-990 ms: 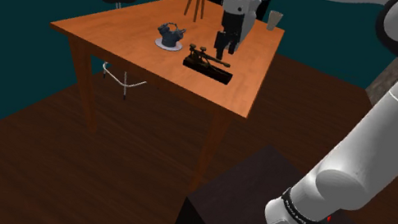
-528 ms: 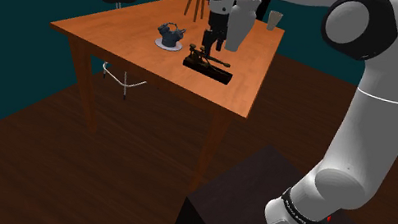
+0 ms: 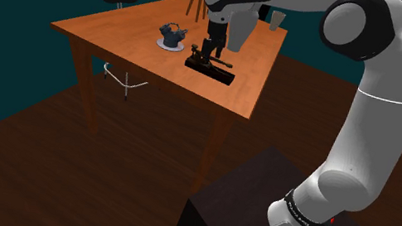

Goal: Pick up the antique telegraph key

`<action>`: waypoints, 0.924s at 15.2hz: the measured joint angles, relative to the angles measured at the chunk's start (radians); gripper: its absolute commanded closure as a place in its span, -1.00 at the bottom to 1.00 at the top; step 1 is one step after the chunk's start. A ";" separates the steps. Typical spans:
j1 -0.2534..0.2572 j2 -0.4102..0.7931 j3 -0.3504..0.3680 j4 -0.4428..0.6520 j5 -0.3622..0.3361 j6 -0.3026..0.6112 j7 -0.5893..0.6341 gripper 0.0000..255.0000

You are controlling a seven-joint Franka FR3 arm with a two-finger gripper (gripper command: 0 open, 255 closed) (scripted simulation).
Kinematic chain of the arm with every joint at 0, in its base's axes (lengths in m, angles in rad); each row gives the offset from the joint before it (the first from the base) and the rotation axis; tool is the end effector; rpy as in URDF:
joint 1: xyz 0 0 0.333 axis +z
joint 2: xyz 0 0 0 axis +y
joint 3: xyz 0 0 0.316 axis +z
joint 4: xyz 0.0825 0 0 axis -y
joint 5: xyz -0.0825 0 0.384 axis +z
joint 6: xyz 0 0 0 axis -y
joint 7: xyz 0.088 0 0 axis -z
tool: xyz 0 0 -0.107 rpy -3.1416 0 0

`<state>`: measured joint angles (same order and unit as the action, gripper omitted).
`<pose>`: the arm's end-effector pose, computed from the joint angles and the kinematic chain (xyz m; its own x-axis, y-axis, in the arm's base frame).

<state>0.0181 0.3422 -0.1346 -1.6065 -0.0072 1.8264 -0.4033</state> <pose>0.6417 -0.0666 0.4228 0.9490 0.2873 -0.1299 0.2899 -0.9571 0.0008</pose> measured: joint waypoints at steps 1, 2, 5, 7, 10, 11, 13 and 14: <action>0.000 0.000 0.000 -0.001 0.000 0.002 0.000 1.00; 0.000 0.000 0.000 -0.002 0.000 0.002 0.000 1.00; 0.000 0.000 0.000 -0.002 0.000 0.003 0.000 1.00; 0.000 0.000 0.000 -0.002 0.000 0.003 0.000 1.00; 0.000 0.000 0.000 -0.002 0.000 0.003 0.000 1.00; 0.000 0.000 0.000 0.003 0.000 -0.004 0.000 1.00; -0.001 -0.004 -0.001 0.018 0.000 -0.023 -0.002 1.00; -0.001 -0.006 -0.001 0.029 -0.001 -0.035 -0.002 1.00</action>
<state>0.0173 0.3364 -0.1354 -1.5775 -0.0078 1.7914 -0.4051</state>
